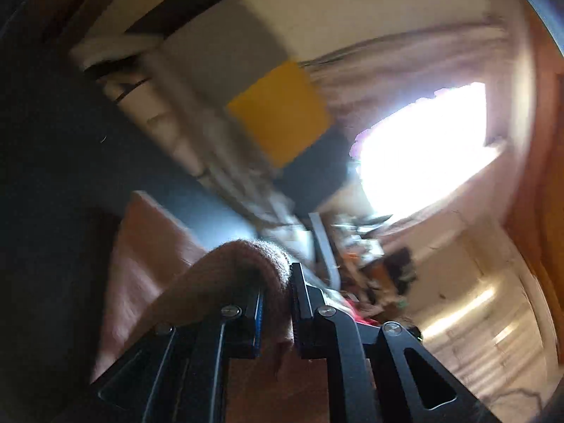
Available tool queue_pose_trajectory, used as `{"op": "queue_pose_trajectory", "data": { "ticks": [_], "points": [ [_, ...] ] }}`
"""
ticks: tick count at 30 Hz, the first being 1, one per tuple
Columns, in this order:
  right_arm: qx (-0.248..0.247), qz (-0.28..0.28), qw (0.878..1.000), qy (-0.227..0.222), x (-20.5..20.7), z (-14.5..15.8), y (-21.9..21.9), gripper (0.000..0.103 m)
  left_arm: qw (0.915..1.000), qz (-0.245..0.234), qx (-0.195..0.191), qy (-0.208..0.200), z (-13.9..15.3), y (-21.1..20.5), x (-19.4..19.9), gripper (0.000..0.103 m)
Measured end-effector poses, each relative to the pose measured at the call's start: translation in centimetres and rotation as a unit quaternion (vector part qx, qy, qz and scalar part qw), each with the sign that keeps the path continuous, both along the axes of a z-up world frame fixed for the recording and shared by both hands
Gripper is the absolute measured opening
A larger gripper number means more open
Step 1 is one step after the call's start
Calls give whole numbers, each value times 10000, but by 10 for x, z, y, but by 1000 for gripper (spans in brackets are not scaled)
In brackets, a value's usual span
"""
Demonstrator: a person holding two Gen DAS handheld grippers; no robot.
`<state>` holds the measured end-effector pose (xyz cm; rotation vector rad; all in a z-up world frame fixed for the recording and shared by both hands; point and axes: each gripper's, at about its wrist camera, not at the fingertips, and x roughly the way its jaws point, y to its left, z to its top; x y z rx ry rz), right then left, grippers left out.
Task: Fold clothes
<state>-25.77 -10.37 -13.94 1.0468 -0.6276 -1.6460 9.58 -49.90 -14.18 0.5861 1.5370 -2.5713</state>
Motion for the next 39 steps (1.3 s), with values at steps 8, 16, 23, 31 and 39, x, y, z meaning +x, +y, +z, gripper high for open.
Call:
{"op": "queue_pose_trajectory", "data": {
  "ticks": [8,16,23,31,39],
  "points": [
    [612,-13,9970,-482,-18,-75,-10,3,9950,-201,-53,-977,-64,18,5,10],
    [546,267,9963,-607,50,-65,32,9,9952,-91,299,-932,-58,60,85,14],
    [79,528,9966,-634,81,-31,39,61,9956,201,854,-325,-51,74,126,29],
    [247,921,9928,-728,94,-40,16,61,9979,-127,372,-509,-50,87,120,34],
    [355,1213,9903,-585,96,-41,9,75,9930,-533,-326,-999,-45,96,113,35]
  ]
}}
